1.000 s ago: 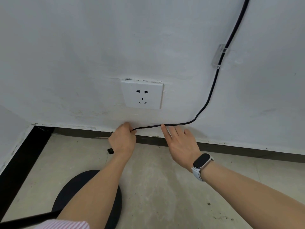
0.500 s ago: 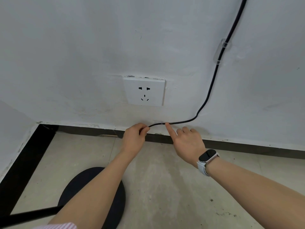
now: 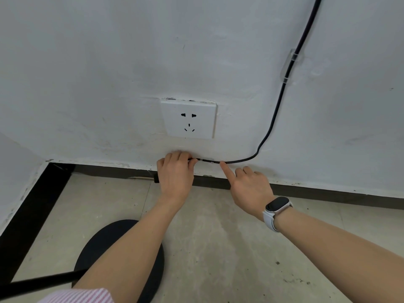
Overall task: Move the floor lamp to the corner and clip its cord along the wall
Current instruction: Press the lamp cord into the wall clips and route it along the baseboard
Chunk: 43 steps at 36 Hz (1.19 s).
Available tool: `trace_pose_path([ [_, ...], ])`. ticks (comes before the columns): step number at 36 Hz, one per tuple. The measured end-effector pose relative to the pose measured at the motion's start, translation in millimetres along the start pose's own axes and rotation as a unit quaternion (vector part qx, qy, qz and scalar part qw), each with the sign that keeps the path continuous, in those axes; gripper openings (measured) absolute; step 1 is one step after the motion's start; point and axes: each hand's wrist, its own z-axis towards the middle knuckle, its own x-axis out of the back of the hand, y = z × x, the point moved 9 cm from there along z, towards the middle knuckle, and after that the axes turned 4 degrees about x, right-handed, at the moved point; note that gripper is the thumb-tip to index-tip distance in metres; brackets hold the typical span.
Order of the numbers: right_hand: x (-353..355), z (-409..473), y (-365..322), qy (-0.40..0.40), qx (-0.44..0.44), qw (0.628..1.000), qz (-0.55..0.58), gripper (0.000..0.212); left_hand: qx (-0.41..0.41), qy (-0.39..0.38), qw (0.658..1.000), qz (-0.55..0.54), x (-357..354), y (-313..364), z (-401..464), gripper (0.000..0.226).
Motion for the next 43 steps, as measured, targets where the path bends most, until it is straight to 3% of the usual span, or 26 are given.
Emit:
trace_pose_path([
  [5, 9.4, -1.8, 13.5, 0.047, -0.023, 0.993, 0.110, 0.055, -0.049, 0.015, 0.998, -0.033, 10.1, 9.4, -4.8, 0.004],
  [8, 15.1, -6.7, 28.0, 0.108, -0.085, 0.959, 0.249, 0.031, -0.057, 0.023, 0.997, -0.037, 13.7, 13.2, -5.0, 0.008],
  [10, 3.0, -10.2, 41.9, 0.100, -0.203, 0.898, 0.378, 0.018, -0.056, 0.021, 0.998, -0.037, 13.1, 15.3, -4.8, 0.008],
  [13, -18.2, -16.1, 47.5, 0.094, -0.350, 0.736, 0.571, 0.021, -0.056, 0.020, 0.998, -0.026, 10.9, 17.0, -5.3, 0.008],
  [16, -30.0, -16.4, 42.9, 0.111, -0.418, 0.598, 0.675, 0.014, -0.054, 0.021, 0.998, -0.017, 9.9, 16.0, -5.3, 0.006],
  [18, -34.1, -15.3, 41.2, 0.125, -0.446, 0.545, 0.699, 0.020, -0.059, 0.020, 0.998, -0.012, 7.9, 15.9, -5.0, 0.004],
  [20, -35.4, -13.3, 40.0, 0.136, -0.459, 0.525, 0.704, 0.022, -0.063, 0.018, 0.998, -0.010, 5.2, 14.6, -4.5, 0.003],
  [23, -34.9, -14.3, 41.0, 0.153, -0.464, 0.530, 0.694, 0.022, -0.052, 0.007, 0.999, -0.006, 0.2, 5.5, -5.0, 0.008],
  [29, -29.8, -24.4, 54.0, 0.171, -0.455, 0.592, 0.643, 0.020, 0.022, -0.030, 0.999, -0.024, -8.5, -39.2, -3.0, 0.012],
  [32, -29.7, -27.3, 59.2, 0.176, -0.453, 0.611, 0.625, 0.015, 0.020, -0.038, 0.999, -0.026, -5.0, -48.8, -3.6, 0.010],
  [40, -24.0, -34.2, 61.4, 0.183, -0.474, 0.637, 0.579, 0.014, -0.032, 0.048, 0.998, -0.001, 15.9, -18.4, 0.3, 0.005],
  [42, -21.4, -31.0, 55.5, 0.137, -0.443, 0.685, 0.562, 0.023, -0.040, 0.062, 0.997, 0.009, 18.3, -14.8, 1.6, 0.005],
  [43, -16.2, -26.9, 50.0, 0.108, -0.405, 0.741, 0.525, 0.026, -0.045, 0.068, 0.997, 0.013, 18.8, -12.4, 2.0, 0.006],
])
